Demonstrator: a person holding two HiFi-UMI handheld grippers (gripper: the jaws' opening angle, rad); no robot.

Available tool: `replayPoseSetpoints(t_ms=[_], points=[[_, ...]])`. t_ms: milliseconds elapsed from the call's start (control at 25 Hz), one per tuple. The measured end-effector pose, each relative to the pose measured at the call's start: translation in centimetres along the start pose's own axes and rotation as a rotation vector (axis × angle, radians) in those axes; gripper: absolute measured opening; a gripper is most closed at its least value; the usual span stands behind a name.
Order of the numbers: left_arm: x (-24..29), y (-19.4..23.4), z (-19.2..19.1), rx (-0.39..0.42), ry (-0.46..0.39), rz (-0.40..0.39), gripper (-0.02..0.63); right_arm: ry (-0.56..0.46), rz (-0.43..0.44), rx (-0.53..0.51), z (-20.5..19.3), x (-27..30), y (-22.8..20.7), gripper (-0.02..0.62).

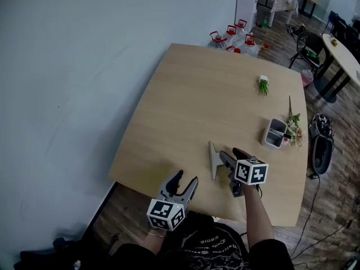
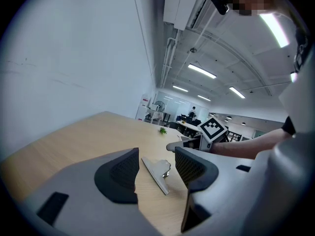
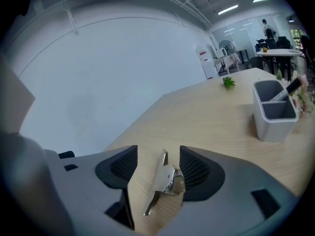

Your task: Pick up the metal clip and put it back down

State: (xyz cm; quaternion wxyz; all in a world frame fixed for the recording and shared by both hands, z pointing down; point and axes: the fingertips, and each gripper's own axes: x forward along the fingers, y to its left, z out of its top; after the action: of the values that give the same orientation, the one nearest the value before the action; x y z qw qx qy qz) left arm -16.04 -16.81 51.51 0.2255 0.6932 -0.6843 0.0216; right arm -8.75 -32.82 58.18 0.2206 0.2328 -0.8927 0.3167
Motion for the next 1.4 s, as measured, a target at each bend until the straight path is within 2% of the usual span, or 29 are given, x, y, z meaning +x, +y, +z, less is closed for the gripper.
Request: replayPoseSetpoints(t_ms=[280, 680, 880, 1040, 1240, 1400], points=[[0.1, -1.0, 0.7, 0.008, -0.036, -0.035, 0.221, -0.137, -0.024, -0.114, 3.6, -4.9, 2.5, 0.268], [-0.4, -3.5, 2.8, 0.074, -0.076, -0.124, 0.221, -0.317, -0.096, -0.193, 6.1, -13.4, 5.8, 0.268], [0.0, -4.6, 3.2, 0.092, -0.086, -0.171, 0.221, -0.387, -0.098, -0.152, 5.7, -16.7, 6.1, 0.268], [0.0, -5.4, 3.7, 0.114, -0.097, -0.202, 0.221, -0.424, -0.148, -0.157, 4.5, -19.1, 6.2, 0.268], [0.0, -5.9, 4.5, 0.142, -0.114, -0.224, 0.221, -0.42, -0.243, -0.183, 2.0, -21.5, 5.5, 0.268], [0.3, -6.1, 4.6, 0.136, -0.111, -0.236, 0.221, -0.405, -0.286, -0.186, 0.7, -22.1, 4.7, 0.268]])
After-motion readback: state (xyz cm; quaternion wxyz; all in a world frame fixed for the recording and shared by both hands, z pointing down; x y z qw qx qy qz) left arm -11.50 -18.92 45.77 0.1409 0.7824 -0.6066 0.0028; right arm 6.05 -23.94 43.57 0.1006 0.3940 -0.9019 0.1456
